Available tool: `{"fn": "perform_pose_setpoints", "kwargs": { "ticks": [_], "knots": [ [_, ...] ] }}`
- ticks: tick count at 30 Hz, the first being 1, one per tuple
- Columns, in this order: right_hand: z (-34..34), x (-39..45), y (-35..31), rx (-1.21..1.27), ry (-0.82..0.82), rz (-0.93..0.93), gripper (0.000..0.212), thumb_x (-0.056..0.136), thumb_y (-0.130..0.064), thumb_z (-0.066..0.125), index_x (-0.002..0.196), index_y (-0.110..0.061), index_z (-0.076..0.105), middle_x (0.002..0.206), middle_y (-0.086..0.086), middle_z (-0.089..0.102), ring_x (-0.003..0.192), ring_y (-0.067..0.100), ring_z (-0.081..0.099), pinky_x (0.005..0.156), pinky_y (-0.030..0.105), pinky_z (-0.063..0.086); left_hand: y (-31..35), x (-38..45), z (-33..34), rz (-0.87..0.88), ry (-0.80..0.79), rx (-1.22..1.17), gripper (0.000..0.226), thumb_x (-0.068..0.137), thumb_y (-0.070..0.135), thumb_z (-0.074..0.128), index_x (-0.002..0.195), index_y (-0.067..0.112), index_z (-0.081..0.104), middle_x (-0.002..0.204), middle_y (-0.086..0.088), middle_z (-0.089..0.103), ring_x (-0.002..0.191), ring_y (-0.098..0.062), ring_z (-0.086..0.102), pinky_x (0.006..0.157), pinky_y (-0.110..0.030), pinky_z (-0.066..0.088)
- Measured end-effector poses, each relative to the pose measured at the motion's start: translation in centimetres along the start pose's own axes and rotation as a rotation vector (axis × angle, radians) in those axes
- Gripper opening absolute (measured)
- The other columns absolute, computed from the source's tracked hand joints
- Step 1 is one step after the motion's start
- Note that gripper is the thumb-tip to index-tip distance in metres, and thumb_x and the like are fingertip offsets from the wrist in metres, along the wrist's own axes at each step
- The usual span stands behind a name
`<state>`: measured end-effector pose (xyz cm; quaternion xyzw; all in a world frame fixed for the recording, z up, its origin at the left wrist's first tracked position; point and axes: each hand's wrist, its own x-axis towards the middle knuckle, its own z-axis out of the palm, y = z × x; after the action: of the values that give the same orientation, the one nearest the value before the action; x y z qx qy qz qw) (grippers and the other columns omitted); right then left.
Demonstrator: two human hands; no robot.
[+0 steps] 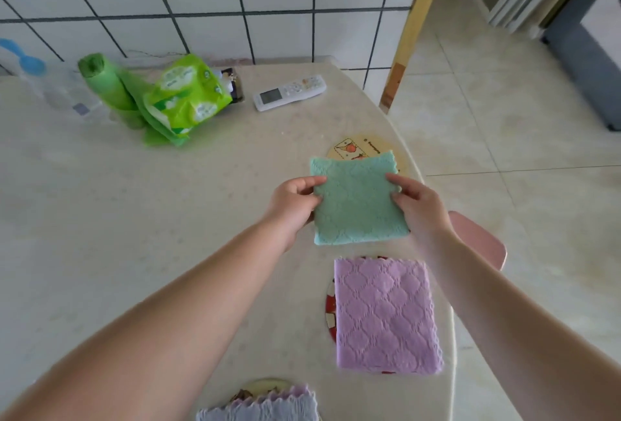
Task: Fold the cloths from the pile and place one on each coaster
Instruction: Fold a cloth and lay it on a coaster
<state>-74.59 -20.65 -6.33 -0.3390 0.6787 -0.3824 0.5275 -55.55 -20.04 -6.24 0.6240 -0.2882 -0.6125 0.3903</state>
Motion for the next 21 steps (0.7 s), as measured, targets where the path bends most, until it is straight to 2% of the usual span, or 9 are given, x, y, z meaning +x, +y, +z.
{"fn": "perform_pose_setpoints", "kwargs": {
  "ticks": [6,8,10,13,14,15,16,18,21],
  "knots": [
    [-1.4,5.8,-0.5,-0.078,0.02,-0.057,0.034,0.091,-0.006,0.051,0.113,-0.028,0.065,0.114,0.002,0.062,0.084,0.014,0.058,0.078,0.028,0.051,1.3,4.7,3.4,0.036,0.001,0.086,0.033,0.09,-0.004,0.048,0.102,0.023,0.063,0.112,-0.006,0.063,0.096,-0.02,0.062,0.091,-0.039,0.052],
    [-1.6,6.9,-0.5,-0.118,0.009,-0.08,0.038,0.091,-0.005,0.049,0.119,-0.027,0.062,0.107,-0.001,0.061,0.079,0.011,0.058,0.073,0.025,0.049,1.2,6.0,3.9,0.064,0.019,0.141,0.034,0.089,-0.003,0.049,0.104,0.024,0.063,0.117,-0.005,0.062,0.095,-0.019,0.063,0.09,-0.038,0.053],
    [-1.6,7.8,-0.2,-0.147,-0.013,-0.1,0.043,0.09,-0.002,0.047,0.123,-0.027,0.06,0.1,0.0,0.061,0.077,0.016,0.055,0.071,0.027,0.045,1.1,7.1,4.0,0.107,0.052,0.218,0.035,0.088,-0.002,0.051,0.107,0.023,0.065,0.118,-0.004,0.062,0.099,-0.019,0.063,0.093,-0.04,0.052],
    [-1.3,8.9,0.2,-0.191,-0.046,-0.129,0.046,0.089,-0.002,0.047,0.124,-0.029,0.059,0.107,0.016,0.064,0.079,0.019,0.047,0.07,0.029,0.037,1.1,8.1,4.1,0.13,0.107,0.272,0.037,0.086,-0.003,0.051,0.113,0.019,0.065,0.118,-0.003,0.063,0.104,-0.02,0.062,0.096,-0.04,0.049],
    [-1.2,9.3,0.4,-0.204,-0.044,-0.139,0.046,0.088,-0.002,0.047,0.123,-0.03,0.06,0.105,0.023,0.063,0.077,0.019,0.045,0.068,0.028,0.036,1.1,8.3,4.1,0.124,0.122,0.271,0.037,0.087,-0.003,0.051,0.114,0.018,0.064,0.118,-0.003,0.063,0.105,-0.02,0.062,0.097,-0.04,0.049],
    [-1.1,9.6,0.4,-0.219,-0.04,-0.145,0.046,0.088,-0.003,0.048,0.123,-0.03,0.06,0.096,0.027,0.06,0.075,0.019,0.043,0.065,0.027,0.035,1.1,8.5,4.1,0.119,0.13,0.268,0.037,0.087,-0.003,0.051,0.115,0.018,0.064,0.119,-0.004,0.063,0.105,-0.02,0.062,0.097,-0.039,0.049],
    [-1.1,9.9,0.4,-0.232,-0.041,-0.151,0.045,0.088,-0.004,0.049,0.123,-0.031,0.06,0.085,0.021,0.055,0.073,0.019,0.041,0.061,0.027,0.033,1.1,8.7,4.2,0.115,0.132,0.268,0.037,0.087,-0.002,0.051,0.116,0.017,0.064,0.119,-0.004,0.063,0.105,-0.02,0.062,0.097,-0.039,0.049],
    [-1.1,10.3,0.5,-0.26,-0.041,-0.168,0.045,0.089,-0.006,0.049,0.123,-0.033,0.059,0.08,0.008,0.047,0.07,0.019,0.04,0.056,0.027,0.031,1.1,8.9,4.3,0.114,0.128,0.272,0.037,0.088,-0.003,0.051,0.117,0.016,0.063,0.12,-0.006,0.063,0.105,-0.02,0.062,0.097,-0.038,0.049],
    [-1.1,10.4,0.5,-0.301,-0.035,-0.195,0.043,0.089,-0.007,0.05,0.124,-0.032,0.058,0.081,0.0,0.053,0.07,0.017,0.045,0.057,0.025,0.036,1.2,9.1,4.3,0.138,0.13,0.302,0.038,0.087,-0.005,0.052,0.12,0.012,0.062,0.122,-0.008,0.062,0.108,-0.02,0.061,0.099,-0.037,0.047]
  ]
}}
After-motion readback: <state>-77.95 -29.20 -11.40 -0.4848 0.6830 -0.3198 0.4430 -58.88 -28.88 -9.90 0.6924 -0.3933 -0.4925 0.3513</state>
